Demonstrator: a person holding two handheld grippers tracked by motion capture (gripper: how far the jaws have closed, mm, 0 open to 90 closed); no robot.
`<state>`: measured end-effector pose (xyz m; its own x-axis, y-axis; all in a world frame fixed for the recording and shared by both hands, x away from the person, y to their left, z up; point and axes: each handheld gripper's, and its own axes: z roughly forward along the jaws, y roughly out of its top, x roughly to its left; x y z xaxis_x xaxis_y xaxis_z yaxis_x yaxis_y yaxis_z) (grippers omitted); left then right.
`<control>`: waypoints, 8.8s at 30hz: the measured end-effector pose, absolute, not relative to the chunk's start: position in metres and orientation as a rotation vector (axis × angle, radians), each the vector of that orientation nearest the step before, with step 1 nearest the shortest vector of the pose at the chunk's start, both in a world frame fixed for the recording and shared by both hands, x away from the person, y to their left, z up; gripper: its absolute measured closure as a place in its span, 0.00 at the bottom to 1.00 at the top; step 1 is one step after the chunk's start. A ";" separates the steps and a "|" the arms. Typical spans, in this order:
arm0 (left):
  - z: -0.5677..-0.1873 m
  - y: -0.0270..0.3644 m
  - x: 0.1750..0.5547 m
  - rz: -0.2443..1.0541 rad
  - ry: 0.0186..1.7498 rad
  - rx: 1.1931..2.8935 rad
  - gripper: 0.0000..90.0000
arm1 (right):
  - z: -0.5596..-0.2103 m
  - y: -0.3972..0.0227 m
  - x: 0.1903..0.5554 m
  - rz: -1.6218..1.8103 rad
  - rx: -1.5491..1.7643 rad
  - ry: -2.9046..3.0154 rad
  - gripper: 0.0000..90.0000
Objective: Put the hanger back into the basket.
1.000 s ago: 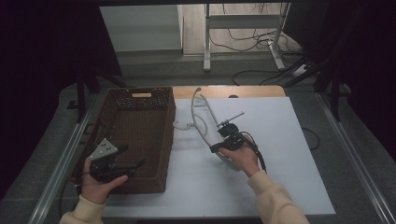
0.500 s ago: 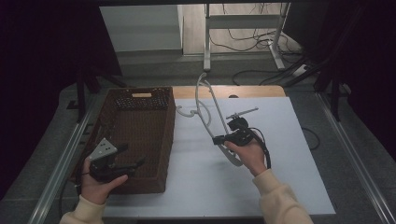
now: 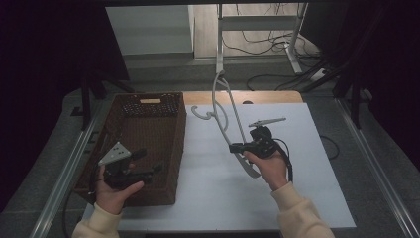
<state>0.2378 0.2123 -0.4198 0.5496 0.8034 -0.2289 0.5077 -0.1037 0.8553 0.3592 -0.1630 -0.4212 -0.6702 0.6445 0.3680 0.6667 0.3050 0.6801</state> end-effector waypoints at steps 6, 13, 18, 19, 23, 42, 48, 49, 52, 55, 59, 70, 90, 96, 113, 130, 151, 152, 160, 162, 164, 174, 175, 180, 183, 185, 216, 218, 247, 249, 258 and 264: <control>-0.413 0.189 0.252 0.293 1.060 1.750 0.23 | -0.420 -0.169 0.353 -1.395 -1.269 -2.466 0.92; -0.411 0.171 0.264 0.230 1.053 1.720 0.23 | -0.419 -0.171 0.347 -1.445 -1.275 -2.433 0.92; -0.411 0.161 0.276 0.179 1.057 1.692 0.24 | -0.423 -0.171 0.344 -1.440 -1.273 -2.418 0.92; -0.411 0.160 0.277 0.172 1.058 1.690 0.24 | -0.424 -0.171 0.344 -1.442 -1.273 -2.418 0.92; -0.412 0.154 0.284 0.140 1.057 1.671 0.25 | -0.426 -0.171 0.341 -1.460 -1.270 -2.408 0.92; -0.417 0.129 0.301 0.054 1.041 1.654 0.27 | -0.430 -0.172 0.329 -1.546 -1.268 -2.338 0.92; -0.421 0.119 0.307 0.001 1.006 1.653 0.27 | -0.432 -0.175 0.330 -1.561 -1.286 -2.316 0.92; -0.421 0.119 0.307 0.001 1.006 1.653 0.28 | -0.432 -0.175 0.330 -1.561 -1.286 -2.316 0.92; -0.422 0.115 0.310 -0.031 0.978 1.650 0.28 | -0.432 -0.176 0.330 -1.569 -1.287 -2.305 0.92; -0.423 0.111 0.313 -0.059 0.958 1.667 0.28 | -0.432 -0.176 0.330 -1.579 -1.286 -2.290 0.92; -0.425 0.106 0.320 -0.094 0.973 1.660 0.29 | -0.432 -0.175 0.328 -1.586 -1.286 -2.287 0.92; -0.427 0.091 0.336 -0.133 0.997 1.617 0.36 | -0.431 -0.172 0.321 -1.626 -1.266 -2.279 0.92; -0.435 0.077 0.350 -0.261 1.015 1.584 0.76 | -0.432 -0.166 0.317 -1.651 -1.240 -2.266 0.91; -0.435 0.077 0.350 -0.277 1.011 1.568 0.81 | -0.434 -0.164 0.317 -1.653 -1.231 -2.286 0.90; -0.430 0.066 0.349 -0.254 0.990 1.612 0.89 | -0.438 -0.162 0.318 -1.640 -1.228 -2.302 0.88; -0.425 0.070 0.350 -0.227 0.993 1.665 0.91 | -0.430 -0.234 0.309 -1.764 -1.261 -2.315 0.57; -0.391 0.099 0.337 -0.224 0.944 1.650 0.91 | -0.440 -0.280 0.314 -1.783 -1.410 -2.270 0.58; -0.388 0.101 0.336 -0.222 0.941 1.658 0.91 | -0.440 -0.281 0.314 -1.783 -1.411 -2.273 0.58; -0.372 0.130 0.331 -0.194 0.942 1.656 0.91 | -0.443 -0.285 0.318 -1.769 -1.432 -2.272 0.57; -0.368 0.139 0.330 -0.179 0.943 1.658 0.91 | -0.444 -0.286 0.318 -1.765 -1.440 -2.275 0.57; -0.365 0.148 0.329 -0.168 0.943 1.652 0.91 | -0.445 -0.286 0.319 -1.759 -1.445 -2.286 0.56; -0.355 0.184 0.322 -0.129 0.935 1.638 0.91 | -0.448 -0.290 0.322 -1.710 -1.450 -2.351 0.45; -0.355 0.184 0.322 -0.129 0.935 1.638 0.91 | -0.448 -0.290 0.322 -1.710 -1.450 -2.351 0.45; -0.351 0.203 0.319 -0.108 0.942 1.621 0.91 | -0.450 -0.290 0.324 -1.669 -1.458 -2.407 0.38; -0.350 0.208 0.318 -0.096 0.942 1.619 0.91 | -0.452 -0.291 0.325 -1.652 -1.459 -2.422 0.35; -0.348 0.218 0.316 -0.086 0.948 1.613 0.91 | -0.452 -0.292 0.326 -1.650 -1.459 -2.434 0.35; -0.357 0.294 0.294 -0.011 1.041 1.568 0.91 | -0.459 -0.297 0.331 -1.586 -1.521 -2.479 0.27; -0.359 0.299 0.293 -0.009 1.045 1.569 0.91 | -0.459 -0.297 0.331 -1.585 -1.522 -2.480 0.27; -0.397 0.357 0.297 -0.021 1.087 1.574 0.91 | -0.463 -0.296 0.332 -1.560 -1.537 -2.479 0.27; -0.399 0.358 0.297 -0.019 1.087 1.583 0.91 | -0.463 -0.296 0.332 -1.557 -1.536 -2.482 0.27; -0.402 0.362 0.301 -0.010 1.073 1.596 0.91 | -0.463 -0.296 0.332 -1.555 -1.536 -2.483 0.27; -0.407 0.367 0.301 -0.008 1.082 1.601 0.91 | -0.463 -0.297 0.332 -1.554 -1.538 -2.484 0.27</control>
<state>0.3011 0.3671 -0.4072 0.5753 0.6243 -0.5284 0.6318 0.0711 0.7719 0.3324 -0.2968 -0.4634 -0.5572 0.7709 0.3085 0.6146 0.1330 0.7776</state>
